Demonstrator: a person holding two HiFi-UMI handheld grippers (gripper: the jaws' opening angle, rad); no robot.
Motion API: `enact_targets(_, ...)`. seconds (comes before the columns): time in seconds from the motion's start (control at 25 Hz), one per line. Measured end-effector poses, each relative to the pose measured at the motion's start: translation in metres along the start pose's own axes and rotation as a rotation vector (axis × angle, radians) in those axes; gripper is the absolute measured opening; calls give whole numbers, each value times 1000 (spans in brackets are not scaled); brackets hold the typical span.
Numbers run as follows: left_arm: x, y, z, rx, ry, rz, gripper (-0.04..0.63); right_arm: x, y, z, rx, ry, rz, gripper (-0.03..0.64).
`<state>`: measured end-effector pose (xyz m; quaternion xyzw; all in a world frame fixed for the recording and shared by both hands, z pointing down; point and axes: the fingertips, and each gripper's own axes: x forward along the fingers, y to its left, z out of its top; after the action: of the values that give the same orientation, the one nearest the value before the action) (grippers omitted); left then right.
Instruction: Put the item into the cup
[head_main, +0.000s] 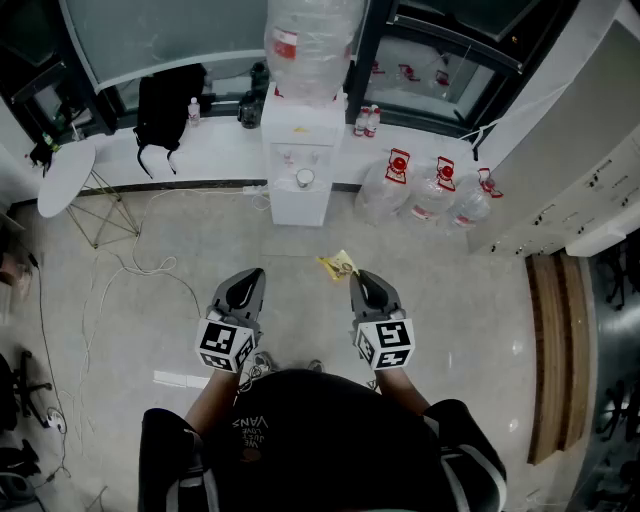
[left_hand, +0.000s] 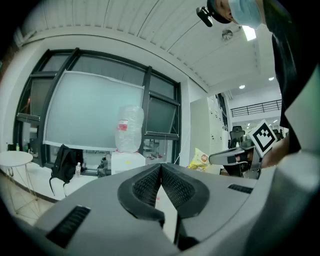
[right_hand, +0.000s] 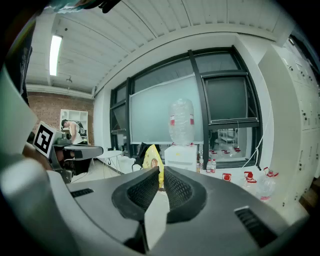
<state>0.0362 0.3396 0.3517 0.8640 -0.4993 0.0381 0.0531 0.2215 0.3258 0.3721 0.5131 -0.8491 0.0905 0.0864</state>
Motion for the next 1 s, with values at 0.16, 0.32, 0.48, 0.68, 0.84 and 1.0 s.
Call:
enact_targets(0.16, -4, -15, -5, 6, 2, 17, 19, -8, -3, -3, -1, -11, 20, 57)
enact_targets(0.32, -6, -25, -5, 10, 7, 37, 19, -14, -11, -5, 5, -13, 35, 57)
enact_targets(0.48, -3, -30, -7, 23, 7, 61, 19, -12, -23, -9, 55, -29, 61, 58)
enact_targets(0.68, 6, -22, -7, 21, -3, 95, 19, 1, -29, -17, 57, -8, 79, 58)
enact_targets(0.84, 19, -1, -12, 11, 1, 91, 20, 23, -30, -18, 72, 2, 73, 58)
enact_targets(1.0, 46, 24, -17, -12, 14, 51, 20, 54, -37, -14, 82, 14, 42, 58)
